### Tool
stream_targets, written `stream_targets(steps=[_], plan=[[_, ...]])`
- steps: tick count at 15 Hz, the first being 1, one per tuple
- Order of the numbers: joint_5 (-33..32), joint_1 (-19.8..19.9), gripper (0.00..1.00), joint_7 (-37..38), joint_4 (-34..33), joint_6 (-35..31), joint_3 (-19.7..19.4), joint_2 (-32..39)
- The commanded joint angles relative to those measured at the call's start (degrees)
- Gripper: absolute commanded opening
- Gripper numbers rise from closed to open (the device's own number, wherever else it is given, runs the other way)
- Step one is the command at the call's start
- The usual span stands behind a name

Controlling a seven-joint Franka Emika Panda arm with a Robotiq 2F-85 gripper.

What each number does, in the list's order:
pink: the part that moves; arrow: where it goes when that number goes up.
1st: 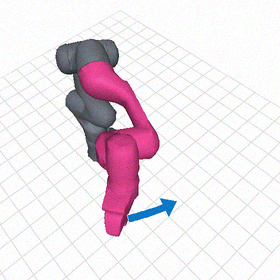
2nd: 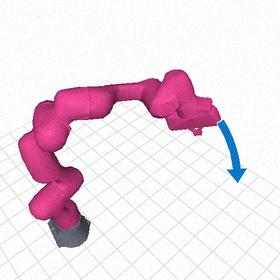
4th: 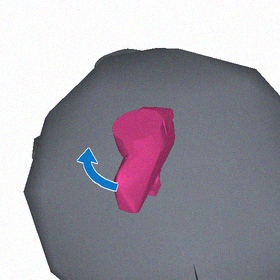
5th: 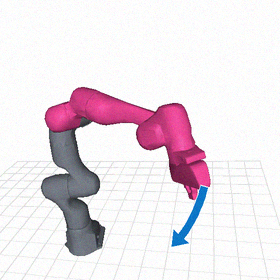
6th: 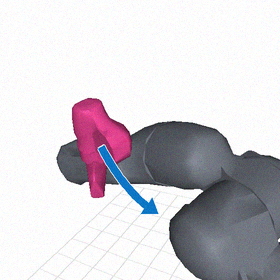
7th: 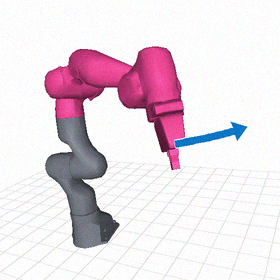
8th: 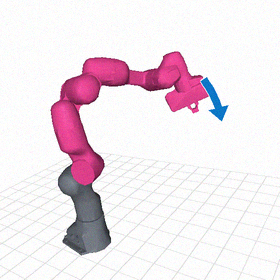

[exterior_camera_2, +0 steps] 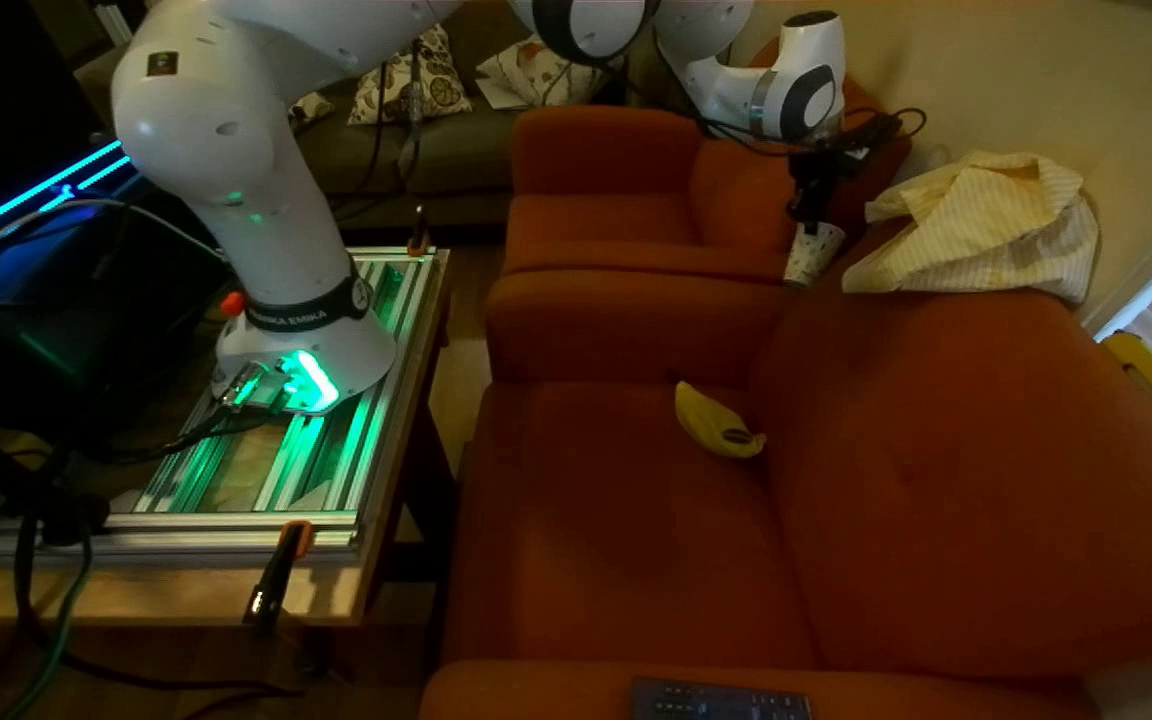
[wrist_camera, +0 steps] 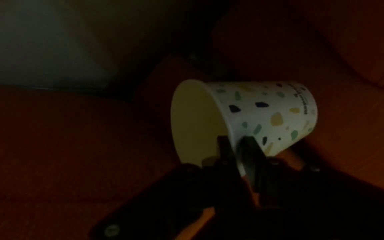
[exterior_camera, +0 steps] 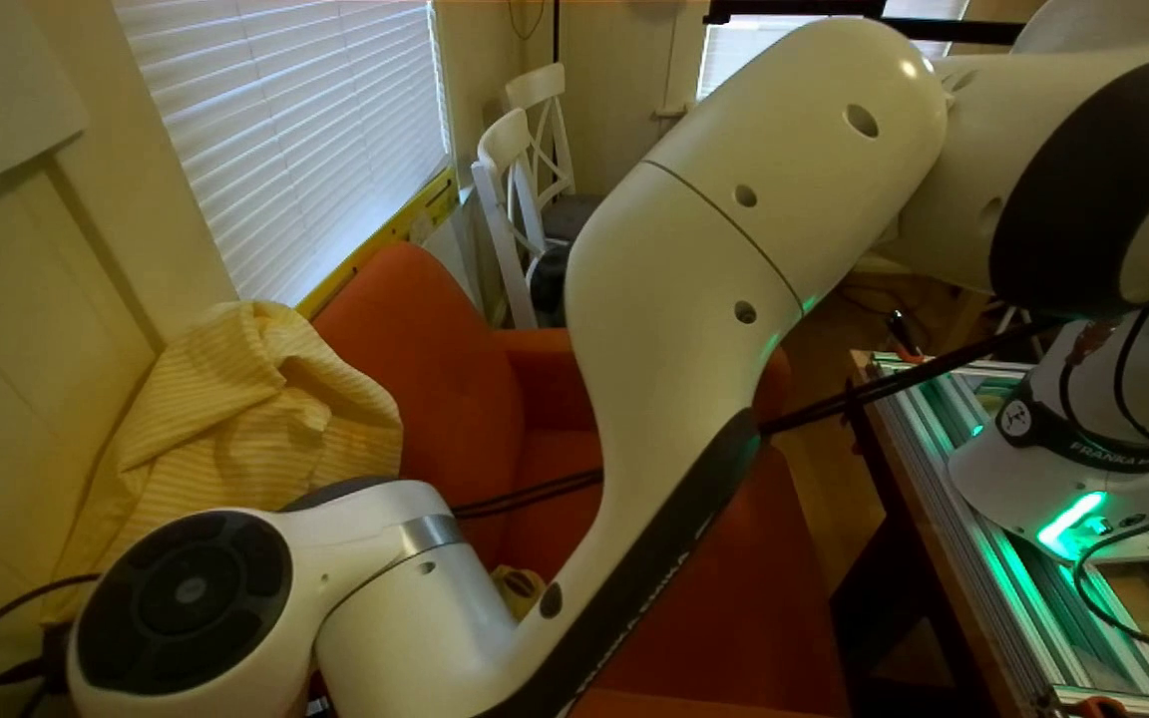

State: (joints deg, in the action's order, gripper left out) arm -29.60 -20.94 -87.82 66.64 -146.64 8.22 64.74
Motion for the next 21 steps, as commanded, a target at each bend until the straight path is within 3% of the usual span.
stream_targets(steps=[1,8,15,21], plan=[[-0.13,-1.34,0.0,5.23,1.11,3.72,-2.6,-1.78],[0.35,-0.8,0.01,12.54,8.18,8.33,-4.0,-6.53],[6.58,2.77,0.01,17.94,11.57,14.83,-0.94,-10.65],[8.99,3.83,0.01,24.8,13.55,13.62,-0.48,-12.07]])
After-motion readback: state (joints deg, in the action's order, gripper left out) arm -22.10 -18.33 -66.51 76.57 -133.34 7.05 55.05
